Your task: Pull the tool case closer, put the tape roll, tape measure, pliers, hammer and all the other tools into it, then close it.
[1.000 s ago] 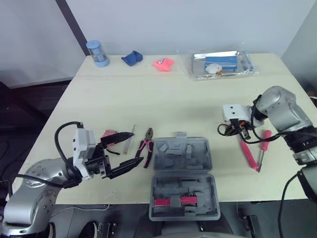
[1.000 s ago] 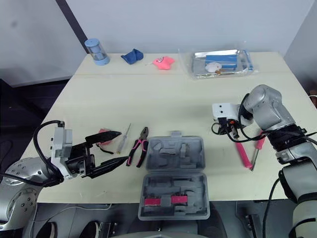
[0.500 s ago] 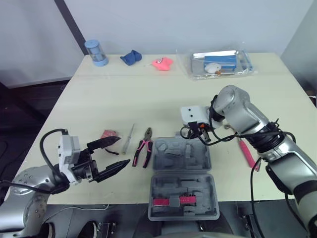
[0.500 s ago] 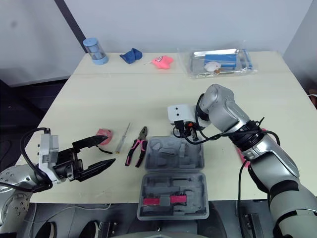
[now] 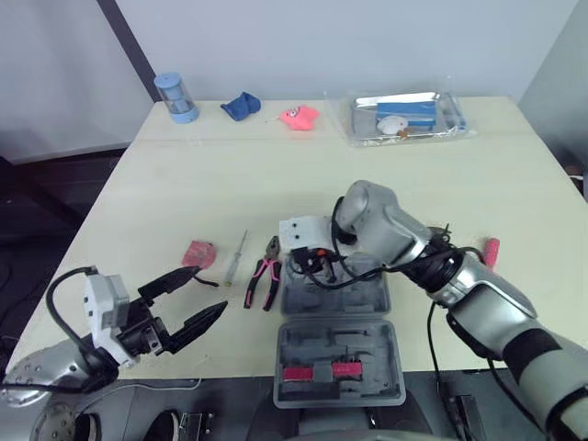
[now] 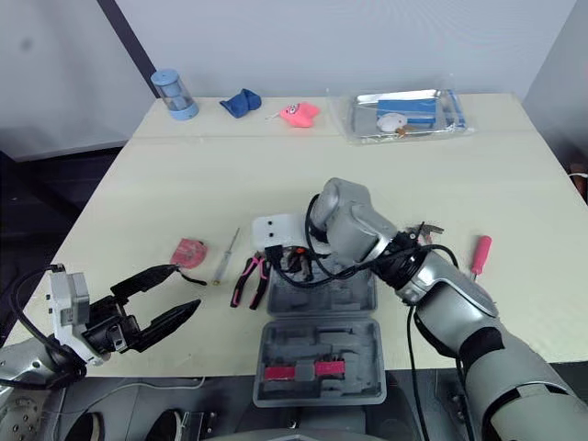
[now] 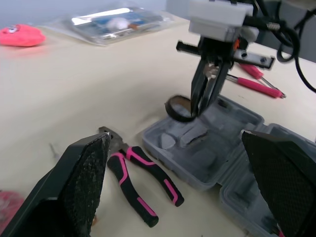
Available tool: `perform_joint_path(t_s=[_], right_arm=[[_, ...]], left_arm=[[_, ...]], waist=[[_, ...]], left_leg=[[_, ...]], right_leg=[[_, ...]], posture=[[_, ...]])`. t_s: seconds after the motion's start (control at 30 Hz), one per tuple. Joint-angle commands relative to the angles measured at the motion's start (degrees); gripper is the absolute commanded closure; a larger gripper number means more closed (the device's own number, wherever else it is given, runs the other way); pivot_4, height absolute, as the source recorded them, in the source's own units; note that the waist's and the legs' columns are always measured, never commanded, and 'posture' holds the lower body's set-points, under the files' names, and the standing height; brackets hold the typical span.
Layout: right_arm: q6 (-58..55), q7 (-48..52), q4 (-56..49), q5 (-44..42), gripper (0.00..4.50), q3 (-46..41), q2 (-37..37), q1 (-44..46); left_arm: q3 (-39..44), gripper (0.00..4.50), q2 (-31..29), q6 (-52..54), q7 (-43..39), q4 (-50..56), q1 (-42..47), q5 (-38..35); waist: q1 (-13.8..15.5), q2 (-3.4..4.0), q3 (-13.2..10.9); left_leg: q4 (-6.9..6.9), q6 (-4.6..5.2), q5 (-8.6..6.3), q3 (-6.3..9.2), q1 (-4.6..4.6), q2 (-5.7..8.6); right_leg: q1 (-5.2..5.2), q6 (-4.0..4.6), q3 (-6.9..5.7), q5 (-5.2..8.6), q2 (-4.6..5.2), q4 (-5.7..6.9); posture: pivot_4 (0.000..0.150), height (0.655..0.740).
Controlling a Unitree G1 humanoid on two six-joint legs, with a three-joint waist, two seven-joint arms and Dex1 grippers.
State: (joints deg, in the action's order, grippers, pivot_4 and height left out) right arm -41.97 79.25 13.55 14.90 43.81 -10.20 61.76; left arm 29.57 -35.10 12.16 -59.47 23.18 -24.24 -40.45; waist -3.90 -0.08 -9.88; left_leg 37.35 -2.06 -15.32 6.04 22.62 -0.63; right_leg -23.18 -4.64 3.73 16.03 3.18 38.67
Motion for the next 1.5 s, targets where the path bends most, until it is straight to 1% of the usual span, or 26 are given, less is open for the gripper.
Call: perform_joint_path(t_s=[0.03, 0.1, 0.37, 0.8, 0.87, 0.9, 1.0, 1.27, 1.4, 1.5], right_arm=[[1.55, -1.52, 0.84, -0.57, 4.48, 0.14, 1.18, 0.37], [2.68, -2.56, 2.26, -0.73, 4.48, 0.33, 1.97, 0.08], [10.12, -8.36, 13.31, 0.01, 4.48, -0.31, 6.07, 0.45], [13.81, -9.08, 18.35, 0.92, 4.48, -0.96, 6.73, 0.94], [14.13, -8.85, 18.49, 1.16, 3.79, -0.77, 6.48, 1.14], [13.94, -8.42, 18.16, 1.06, 3.61, -0.75, 6.32, 1.04], [13.33, -8.05, 16.88, 0.85, 2.16, -1.14, 6.23, 0.82], [11.58, -8.63, 14.58, -0.44, 2.16, -3.57, 6.25, 1.26], [11.27, -12.74, 14.03, -4.56, 2.16, -10.47, 7.50, -0.59], [11.59, -14.98, 12.82, -7.50, 2.16, -14.62, 7.60, -3.73]], left_arm=[[2.12, 0.00, 0.57, -0.92, 1.39, 3.03, -1.05, -0.84], [2.23, 0.00, 0.68, -0.95, 1.68, 3.34, -1.57, -0.83], [3.20, 0.00, 0.26, -0.90, 1.42, 2.95, -2.19, -1.30], [3.38, 0.00, 0.10, -1.05, 0.58, 1.71, -1.39, -1.27], [3.38, 0.00, 0.07, -1.13, 0.40, 1.45, -1.25, -1.20], [3.35, 0.00, 0.06, -1.13, 0.32, 1.33, -1.15, -1.20], [3.28, 0.00, -0.01, -1.09, 0.04, 1.06, -0.97, -1.17], [3.25, 0.00, -0.18, -1.14, -0.65, 0.39, -0.65, -1.03], [3.13, 0.00, -0.25, -1.26, -0.92, 0.05, -0.38, -0.82], [3.05, 0.00, -0.23, -1.47, -1.12, -0.29, -0.14, -0.55]], waist=[[0.06, -0.02, 0.01], [0.00, -0.02, 0.01], [-0.24, -0.02, 0.01], [-0.25, -0.02, 0.01], [-0.23, -0.02, 0.01], [-0.22, -0.02, 0.01], [-0.23, -0.02, 0.01], [-0.22, -0.02, 0.01], [-0.21, -0.02, 0.01], [-0.18, -0.05, 0.03]], left_leg=[[0.00, -0.02, 0.01, 0.00, 0.00, 0.01], [0.00, -0.04, 0.02, 0.01, 0.00, 0.01], [-0.01, -0.09, 0.05, -0.02, 0.01, 0.00], [-0.02, -0.11, 0.06, -0.02, 0.02, -0.01], [-0.02, -0.11, 0.06, -0.03, 0.02, 0.00], [-0.02, -0.11, 0.06, -0.03, 0.02, 0.00], [-0.02, -0.11, 0.06, -0.03, 0.02, 0.00], [-0.02, -0.11, 0.07, -0.03, 0.03, -0.01], [-0.02, -0.11, 0.07, -0.02, 0.03, -0.01], [-0.03, -0.11, 0.07, -0.02, 0.04, -0.01]], right_leg=[[0.00, 0.00, 0.00, 0.00, 0.01, 0.01], [0.00, 0.00, 0.00, 0.00, 0.01, 0.04], [-0.11, 0.03, 0.02, 0.00, -0.03, 0.17], [-0.15, 0.04, 0.02, -0.01, -0.05, 0.19], [-0.15, 0.04, 0.02, -0.01, -0.05, 0.19], [-0.15, 0.04, 0.02, -0.01, -0.05, 0.19], [-0.15, 0.04, 0.02, -0.01, -0.05, 0.18], [-0.16, 0.04, 0.02, -0.01, -0.05, 0.19], [-0.16, 0.04, 0.02, -0.01, -0.05, 0.20], [-0.16, 0.04, 0.02, -0.01, -0.05, 0.19]], posture=[[0.150, 0.7400], [0.150, 0.7400], [0.150, 0.7400], [0.150, 0.7400], [0.150, 0.7400], [0.150, 0.7400], [0.150, 0.7400], [0.150, 0.7400], [0.150, 0.7400], [0.150, 0.7400]])
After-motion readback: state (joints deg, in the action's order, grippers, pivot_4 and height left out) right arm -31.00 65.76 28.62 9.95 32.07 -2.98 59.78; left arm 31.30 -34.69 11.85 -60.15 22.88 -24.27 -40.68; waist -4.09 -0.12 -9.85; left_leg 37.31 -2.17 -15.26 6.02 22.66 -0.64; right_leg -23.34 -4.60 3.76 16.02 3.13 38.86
